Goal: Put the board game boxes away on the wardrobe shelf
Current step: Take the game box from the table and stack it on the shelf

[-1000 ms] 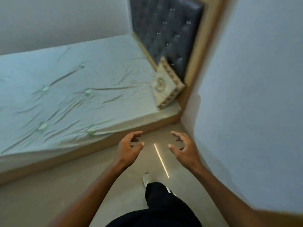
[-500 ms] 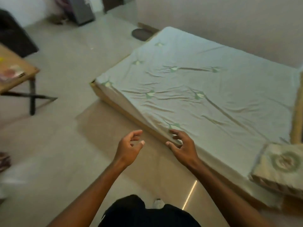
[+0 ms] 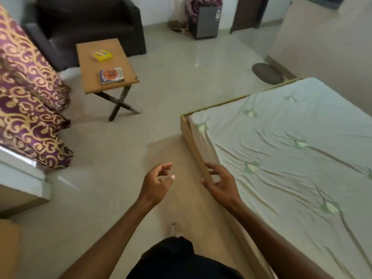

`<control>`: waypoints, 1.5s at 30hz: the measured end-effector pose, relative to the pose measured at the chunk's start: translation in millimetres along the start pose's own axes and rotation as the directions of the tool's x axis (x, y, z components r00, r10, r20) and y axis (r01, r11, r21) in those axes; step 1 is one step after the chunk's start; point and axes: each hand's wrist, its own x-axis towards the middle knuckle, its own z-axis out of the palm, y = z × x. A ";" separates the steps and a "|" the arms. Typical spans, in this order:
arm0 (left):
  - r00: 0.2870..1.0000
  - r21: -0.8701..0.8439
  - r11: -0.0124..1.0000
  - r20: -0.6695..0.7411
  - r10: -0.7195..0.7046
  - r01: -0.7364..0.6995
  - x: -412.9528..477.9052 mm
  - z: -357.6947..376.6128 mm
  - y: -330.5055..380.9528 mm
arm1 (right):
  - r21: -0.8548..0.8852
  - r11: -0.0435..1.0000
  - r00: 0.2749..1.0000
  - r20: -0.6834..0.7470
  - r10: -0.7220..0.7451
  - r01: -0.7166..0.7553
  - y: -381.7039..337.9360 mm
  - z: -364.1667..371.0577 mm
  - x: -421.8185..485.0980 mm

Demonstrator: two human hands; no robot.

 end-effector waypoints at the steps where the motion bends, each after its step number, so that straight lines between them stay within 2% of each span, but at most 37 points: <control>1: 1.000 -0.012 1.000 -0.029 -0.002 0.002 25.2 -9.0 2.6 | 0.008 1.000 1.000 0.020 -0.010 0.010 -6.6 6.2 30.4; 15: 0.961 -0.041 0.998 -0.270 -0.063 0.054 331.1 -118.9 29.5 | 0.025 0.991 0.963 0.235 -0.132 0.130 -66.5 106.7 407.0; 23: 0.870 -0.088 0.987 -0.467 -0.157 0.131 507.4 -208.5 44.7 | 0.038 0.980 0.887 0.419 -0.192 0.194 -129.0 181.3 635.4; 29: 0.824 -0.144 0.976 -0.524 -0.217 0.165 616.1 -275.6 33.0 | 0.021 0.976 0.839 0.507 -0.197 0.216 -176.1 264.2 770.4; 35: 0.834 -0.111 0.962 -0.480 -0.273 0.250 779.3 -375.1 -20.0 | -0.017 0.990 0.834 0.542 -0.106 0.137 -201.0 400.9 915.2; 38: 0.851 -0.054 0.936 -0.401 -0.339 0.347 894.0 -437.1 -61.9 | -0.070 0.998 0.842 0.538 0.037 0.001 -196.2 492.5 995.3; 41: 0.896 0.103 0.920 -0.289 -0.337 0.379 979.2 -478.9 -93.0 | -0.106 0.988 0.835 0.529 0.152 -0.112 -183.0 561.5 1042.9; 45: 0.907 0.362 0.832 -0.128 -0.401 0.419 1107.1 -524.6 -164.4 | -0.230 0.943 0.787 0.523 0.328 -0.240 -147.9 661.2 1099.0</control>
